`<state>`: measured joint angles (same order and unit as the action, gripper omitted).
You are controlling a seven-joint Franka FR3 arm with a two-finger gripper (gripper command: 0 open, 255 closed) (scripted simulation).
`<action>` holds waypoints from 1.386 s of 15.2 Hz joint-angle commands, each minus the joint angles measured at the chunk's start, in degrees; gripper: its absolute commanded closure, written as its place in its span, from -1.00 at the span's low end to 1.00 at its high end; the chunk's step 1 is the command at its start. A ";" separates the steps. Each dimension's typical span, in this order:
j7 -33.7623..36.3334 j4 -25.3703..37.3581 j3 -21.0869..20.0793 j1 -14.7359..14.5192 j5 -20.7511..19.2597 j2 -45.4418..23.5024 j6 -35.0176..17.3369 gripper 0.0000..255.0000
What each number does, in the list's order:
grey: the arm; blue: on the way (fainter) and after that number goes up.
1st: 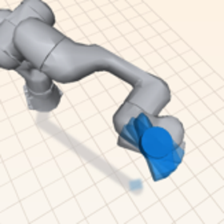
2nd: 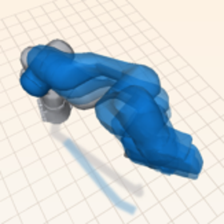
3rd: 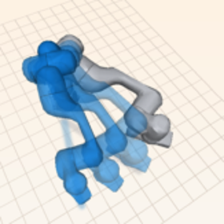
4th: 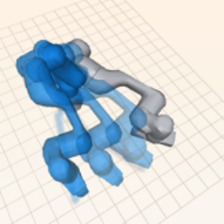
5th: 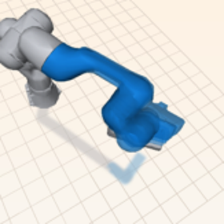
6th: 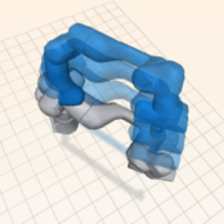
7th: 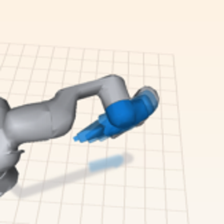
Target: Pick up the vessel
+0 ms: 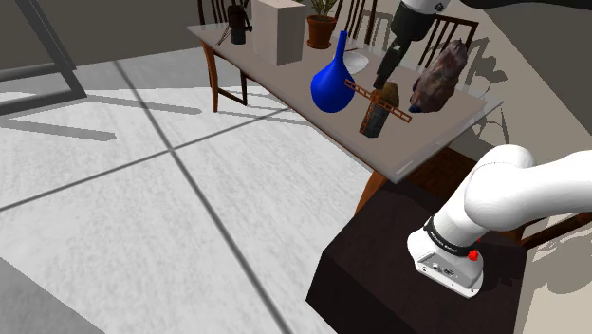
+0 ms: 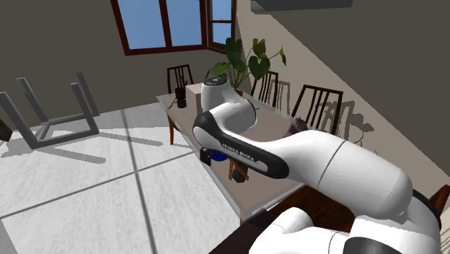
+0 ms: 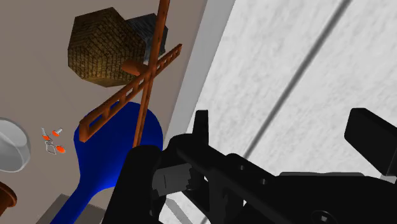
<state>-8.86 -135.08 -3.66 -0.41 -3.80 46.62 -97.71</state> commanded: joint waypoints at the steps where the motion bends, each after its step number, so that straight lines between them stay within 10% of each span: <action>1: 0.00 0.00 0.00 0.00 0.00 0.00 0.00 -1.00; 21: -10.53 35.19 14.41 5.50 4.25 -39.38 -6.03 -1.00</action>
<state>-18.74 -102.32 10.08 4.81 -0.24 9.39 -104.02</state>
